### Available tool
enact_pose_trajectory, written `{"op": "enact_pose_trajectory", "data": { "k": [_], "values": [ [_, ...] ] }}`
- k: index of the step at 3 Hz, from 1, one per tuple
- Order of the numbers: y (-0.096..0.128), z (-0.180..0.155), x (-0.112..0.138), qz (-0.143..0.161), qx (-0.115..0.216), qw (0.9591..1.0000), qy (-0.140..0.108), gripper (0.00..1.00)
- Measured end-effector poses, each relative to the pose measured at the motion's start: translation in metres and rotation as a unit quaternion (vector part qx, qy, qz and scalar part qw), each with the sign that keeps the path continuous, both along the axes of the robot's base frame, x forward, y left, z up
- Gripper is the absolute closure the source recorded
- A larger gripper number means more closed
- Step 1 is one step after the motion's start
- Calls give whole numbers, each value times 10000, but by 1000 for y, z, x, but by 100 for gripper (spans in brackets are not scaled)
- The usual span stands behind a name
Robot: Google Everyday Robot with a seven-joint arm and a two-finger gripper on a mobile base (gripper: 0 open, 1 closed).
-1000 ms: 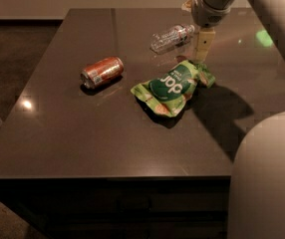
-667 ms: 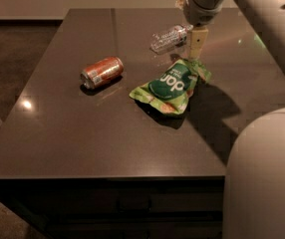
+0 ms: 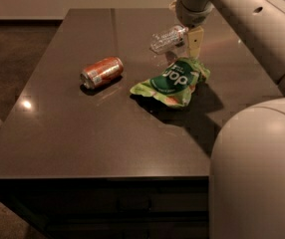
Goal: Pick water bottle
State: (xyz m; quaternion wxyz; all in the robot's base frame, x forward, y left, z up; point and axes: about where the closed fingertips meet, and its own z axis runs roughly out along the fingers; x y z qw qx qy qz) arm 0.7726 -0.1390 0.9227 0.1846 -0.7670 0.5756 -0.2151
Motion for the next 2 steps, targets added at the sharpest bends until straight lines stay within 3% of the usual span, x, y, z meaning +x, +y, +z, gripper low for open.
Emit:
{"op": "enact_pose_trajectory", "data": {
  "k": [2],
  "values": [
    [3,-2,-1,105,-104,9999,43,0]
  ]
}}
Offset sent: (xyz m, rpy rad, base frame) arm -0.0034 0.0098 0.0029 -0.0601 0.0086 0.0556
